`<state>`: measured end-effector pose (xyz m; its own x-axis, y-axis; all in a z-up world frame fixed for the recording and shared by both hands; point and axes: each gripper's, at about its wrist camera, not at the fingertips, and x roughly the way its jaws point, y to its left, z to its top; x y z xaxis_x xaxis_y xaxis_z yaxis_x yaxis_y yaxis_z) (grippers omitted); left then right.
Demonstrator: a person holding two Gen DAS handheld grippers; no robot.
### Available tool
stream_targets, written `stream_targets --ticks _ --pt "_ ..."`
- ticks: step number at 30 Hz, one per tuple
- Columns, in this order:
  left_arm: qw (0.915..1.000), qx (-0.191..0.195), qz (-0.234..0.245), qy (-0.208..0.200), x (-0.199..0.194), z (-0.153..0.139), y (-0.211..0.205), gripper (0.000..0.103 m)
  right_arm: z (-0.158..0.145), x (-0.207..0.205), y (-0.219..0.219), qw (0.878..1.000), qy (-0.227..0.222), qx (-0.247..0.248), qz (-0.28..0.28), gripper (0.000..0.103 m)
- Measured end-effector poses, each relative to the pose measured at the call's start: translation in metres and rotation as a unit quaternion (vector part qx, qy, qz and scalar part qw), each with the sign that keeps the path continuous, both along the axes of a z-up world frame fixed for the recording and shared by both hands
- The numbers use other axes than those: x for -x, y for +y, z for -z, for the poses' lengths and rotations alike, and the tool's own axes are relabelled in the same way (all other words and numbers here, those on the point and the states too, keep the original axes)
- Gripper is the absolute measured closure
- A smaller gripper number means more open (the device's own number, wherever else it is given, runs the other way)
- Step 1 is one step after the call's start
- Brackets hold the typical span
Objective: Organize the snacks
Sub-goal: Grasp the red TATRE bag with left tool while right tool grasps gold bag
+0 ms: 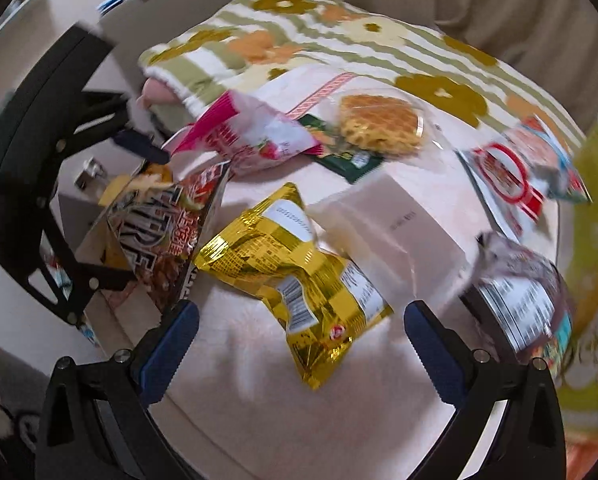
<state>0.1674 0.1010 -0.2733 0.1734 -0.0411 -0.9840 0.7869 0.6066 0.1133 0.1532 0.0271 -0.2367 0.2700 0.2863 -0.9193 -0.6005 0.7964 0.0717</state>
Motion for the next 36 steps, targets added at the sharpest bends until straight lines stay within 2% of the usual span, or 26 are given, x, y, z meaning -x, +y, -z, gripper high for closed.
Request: stream_targets --ticks 6,7,8,16,21,30,34,36 --pt "0.9997 0.005 -0.011 0.02 -0.008 0.012 -0.003 0.008 0.011 -0.003 0.008 0.999 -0.003 0.008 -0.047 0.001" --pt "0.9997 0.006 -0.013 0.023 -0.009 0.015 -0.003 0.011 0.013 -0.004 0.009 0.998 -0.002 0.013 -0.054 0.001" --pt "0.9995 0.007 -0.013 0.027 -0.009 0.017 -0.004 0.018 0.015 -0.004 0.011 0.998 -0.001 0.017 -0.064 0.001" --pt "0.9973 0.031 -0.052 0.04 -0.008 0.014 -0.001 0.036 0.02 -0.006 0.019 0.994 -0.002 0.014 -0.11 0.001" --pt "0.9941 0.05 -0.086 0.044 -0.012 0.006 0.012 0.04 0.022 -0.01 0.026 0.99 -0.002 0.021 -0.137 0.02" --pt "0.9907 0.068 -0.111 0.039 -0.009 -0.006 0.018 0.04 0.034 -0.017 0.039 0.981 -0.001 0.035 -0.19 0.02" --pt "0.9901 0.072 -0.115 0.037 -0.015 -0.007 0.032 0.04 0.042 -0.016 0.044 0.978 0.002 0.039 -0.204 0.022" --pt "0.9897 0.073 -0.118 0.035 -0.016 -0.009 0.031 0.04 0.044 -0.016 0.046 0.978 0.001 0.044 -0.204 0.036"
